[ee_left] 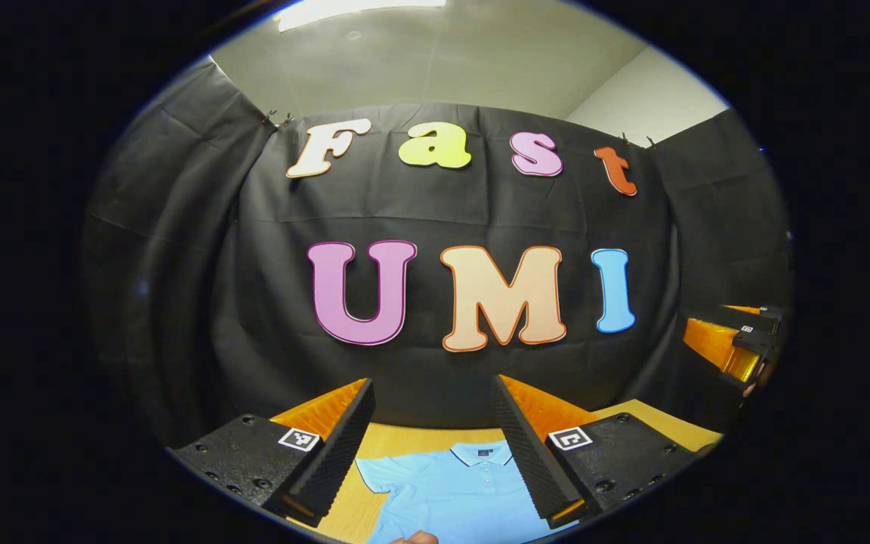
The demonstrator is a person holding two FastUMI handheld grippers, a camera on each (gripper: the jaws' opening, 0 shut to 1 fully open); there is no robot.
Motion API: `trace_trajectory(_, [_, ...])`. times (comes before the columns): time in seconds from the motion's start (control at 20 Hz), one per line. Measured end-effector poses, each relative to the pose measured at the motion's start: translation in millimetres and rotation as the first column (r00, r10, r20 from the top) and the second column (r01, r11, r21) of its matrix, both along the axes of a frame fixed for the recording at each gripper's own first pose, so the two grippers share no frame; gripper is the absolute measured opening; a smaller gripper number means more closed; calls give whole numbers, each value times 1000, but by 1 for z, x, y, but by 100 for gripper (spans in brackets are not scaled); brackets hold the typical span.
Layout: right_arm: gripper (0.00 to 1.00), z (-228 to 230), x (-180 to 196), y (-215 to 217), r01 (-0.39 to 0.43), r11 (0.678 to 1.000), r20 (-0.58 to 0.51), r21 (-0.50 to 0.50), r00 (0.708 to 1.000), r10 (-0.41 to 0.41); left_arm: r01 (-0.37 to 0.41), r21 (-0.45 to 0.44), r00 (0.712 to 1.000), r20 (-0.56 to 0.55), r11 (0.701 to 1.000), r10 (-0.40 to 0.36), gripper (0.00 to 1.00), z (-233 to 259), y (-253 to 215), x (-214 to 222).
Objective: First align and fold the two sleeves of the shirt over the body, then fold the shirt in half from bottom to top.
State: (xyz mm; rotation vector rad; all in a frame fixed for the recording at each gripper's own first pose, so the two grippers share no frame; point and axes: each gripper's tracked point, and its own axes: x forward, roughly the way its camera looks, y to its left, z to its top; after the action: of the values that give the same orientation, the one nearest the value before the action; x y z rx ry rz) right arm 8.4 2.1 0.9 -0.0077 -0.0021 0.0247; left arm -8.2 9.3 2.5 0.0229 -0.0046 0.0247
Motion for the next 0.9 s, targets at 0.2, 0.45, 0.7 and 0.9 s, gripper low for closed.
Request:
trace_trajectory(0.2, [98,-7,5,-4,-2,1000,-7,-1,1000,2,-14,0,1000,-8,1000,14,94,-4,2,-1])
trace_trajectory(0.45, [98,-30,24,-14,-15,1000,-54,-12,998,14,-36,6,999,-10,999,36,93,-6,1,-2])
trace_trajectory(0.7, [98,-67,52,-24,-35,999,-109,-40,994,31,-59,19,998,-16,998,60,94,-8,0,-1])
trace_trajectory(0.9, [98,-108,77,-32,-45,998,-174,-54,984,36,-88,40,996,-25,995,89,93,-11,6,-1])
